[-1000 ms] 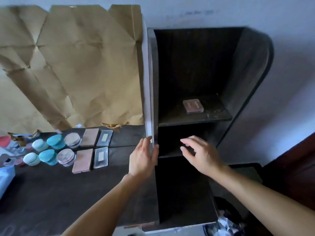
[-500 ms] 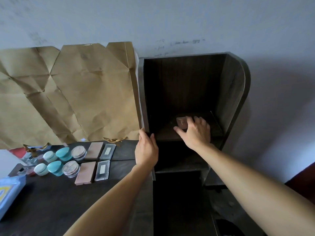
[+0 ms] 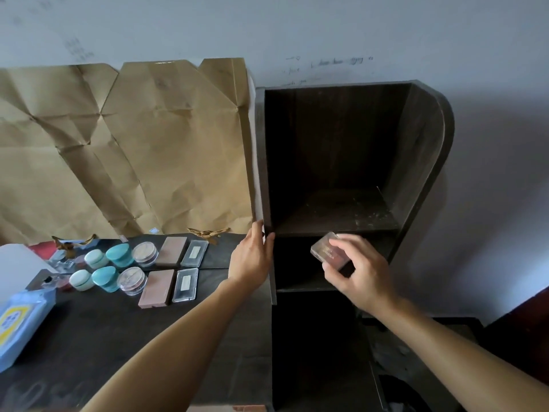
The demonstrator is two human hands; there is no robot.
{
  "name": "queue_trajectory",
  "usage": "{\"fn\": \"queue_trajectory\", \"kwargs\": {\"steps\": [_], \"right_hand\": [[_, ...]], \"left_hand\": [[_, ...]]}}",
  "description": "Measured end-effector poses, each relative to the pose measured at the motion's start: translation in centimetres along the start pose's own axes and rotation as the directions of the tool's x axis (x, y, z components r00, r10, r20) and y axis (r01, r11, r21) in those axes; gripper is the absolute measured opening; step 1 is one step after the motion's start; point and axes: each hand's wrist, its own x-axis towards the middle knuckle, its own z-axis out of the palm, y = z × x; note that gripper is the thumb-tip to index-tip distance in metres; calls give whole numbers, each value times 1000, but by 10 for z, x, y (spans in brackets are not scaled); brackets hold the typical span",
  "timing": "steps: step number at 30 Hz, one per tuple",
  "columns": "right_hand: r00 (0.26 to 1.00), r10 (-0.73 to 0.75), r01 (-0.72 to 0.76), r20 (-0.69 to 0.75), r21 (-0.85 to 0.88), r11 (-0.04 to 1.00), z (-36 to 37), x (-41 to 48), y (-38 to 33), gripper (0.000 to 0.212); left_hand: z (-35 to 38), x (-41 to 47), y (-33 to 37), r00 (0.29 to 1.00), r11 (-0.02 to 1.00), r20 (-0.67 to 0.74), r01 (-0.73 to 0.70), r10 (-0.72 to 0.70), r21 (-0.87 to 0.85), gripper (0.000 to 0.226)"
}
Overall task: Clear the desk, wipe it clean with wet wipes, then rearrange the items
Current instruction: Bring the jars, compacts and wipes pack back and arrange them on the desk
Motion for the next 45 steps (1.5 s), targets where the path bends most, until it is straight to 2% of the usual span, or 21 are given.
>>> {"fn": "queue_trajectory", "kwargs": {"steps": [3,12,16,20,22,26,28,30,35,39,45], "right_hand": [[992,28,-35,124,55,998,20,-21,-15,44],[877,68,-91,476,25,996,156,-48,-61,41],[824,112,-123,556,-17,992,223,-40,-77,38],[760,152,-81,632,-139,987,288,-21,-85,35],[722,193,-74,664,-203,976,318,-10,-88,34],[641,264,-64,721,-292,954,367,12,-91,38],[609,262,-42,748,-300,953,383,19,-88,40],[580,239,6,778,-298,955,394,23,-82,43],[490,183,188,852,-309,932,405,31,-71,53],[471,214,180,856,-331,926,411,33,-72,62],[492,204,127,846,-301,945,415,27,-73,67]], "left_hand": [[-7,-23,-41,997,992,74,-46,38,118,22],[-35,-113,-190,920,929,298,149,-256,339,9],[-56,-124,-247,887,895,323,186,-331,406,15],[-74,-122,-296,888,870,326,146,-325,471,13],[-79,-122,-320,884,863,351,105,-309,494,24],[-80,-129,-362,848,844,384,128,-365,521,39],[-77,-138,-377,843,831,405,85,-354,549,35],[-75,-147,-385,827,835,434,75,-357,544,44],[-68,-161,-394,860,866,378,133,-342,482,48],[-67,-168,-398,890,890,330,158,-316,428,48],[-61,-174,-405,909,905,309,140,-279,402,48]]}}
